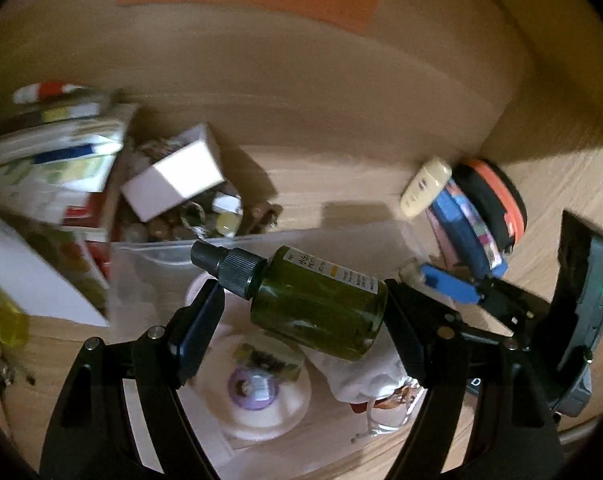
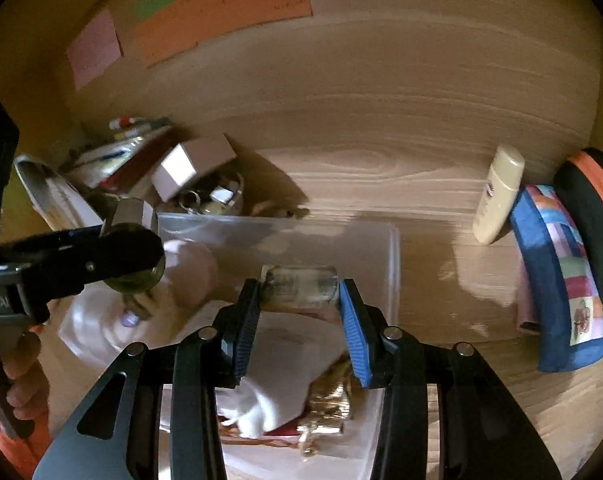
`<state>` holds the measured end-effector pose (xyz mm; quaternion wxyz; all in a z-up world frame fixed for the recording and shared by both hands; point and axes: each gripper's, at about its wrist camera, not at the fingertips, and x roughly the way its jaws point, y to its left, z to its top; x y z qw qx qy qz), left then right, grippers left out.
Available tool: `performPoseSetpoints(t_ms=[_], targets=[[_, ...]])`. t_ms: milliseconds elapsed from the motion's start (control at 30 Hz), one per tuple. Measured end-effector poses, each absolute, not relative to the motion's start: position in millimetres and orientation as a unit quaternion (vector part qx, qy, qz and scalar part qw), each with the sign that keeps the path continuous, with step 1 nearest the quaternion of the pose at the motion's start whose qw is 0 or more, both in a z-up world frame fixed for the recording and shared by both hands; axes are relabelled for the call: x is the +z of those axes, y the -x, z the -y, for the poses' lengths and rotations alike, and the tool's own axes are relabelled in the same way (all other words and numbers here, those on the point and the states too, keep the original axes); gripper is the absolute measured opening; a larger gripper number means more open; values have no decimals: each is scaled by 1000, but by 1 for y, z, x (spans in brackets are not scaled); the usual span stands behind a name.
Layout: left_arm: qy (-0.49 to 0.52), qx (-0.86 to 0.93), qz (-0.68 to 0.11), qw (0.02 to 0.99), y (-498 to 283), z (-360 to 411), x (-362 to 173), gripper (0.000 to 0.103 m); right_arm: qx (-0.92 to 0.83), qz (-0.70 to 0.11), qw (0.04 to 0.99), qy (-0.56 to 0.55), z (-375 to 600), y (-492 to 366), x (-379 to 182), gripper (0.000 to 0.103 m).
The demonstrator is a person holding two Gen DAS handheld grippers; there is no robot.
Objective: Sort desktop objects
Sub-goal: 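Lower the spray bottle and soap bar into the clear box and open both grippers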
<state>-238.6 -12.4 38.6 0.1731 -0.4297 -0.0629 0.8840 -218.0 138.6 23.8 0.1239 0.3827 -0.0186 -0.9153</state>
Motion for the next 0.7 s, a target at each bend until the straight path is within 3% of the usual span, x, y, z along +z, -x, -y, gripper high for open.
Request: performPoseSetpoints(t_ms=[467, 600, 700], targets=[[473, 865, 40, 165, 251, 5, 12, 79, -915, -13, 118, -387, -135, 219, 18, 39], [474, 865, 24, 161, 248, 2, 15, 79, -916, -19, 131, -379, -133, 213, 21, 59], [474, 865, 24, 161, 245, 1, 19, 80, -921, -27, 132, -365, -132, 207, 28, 65]])
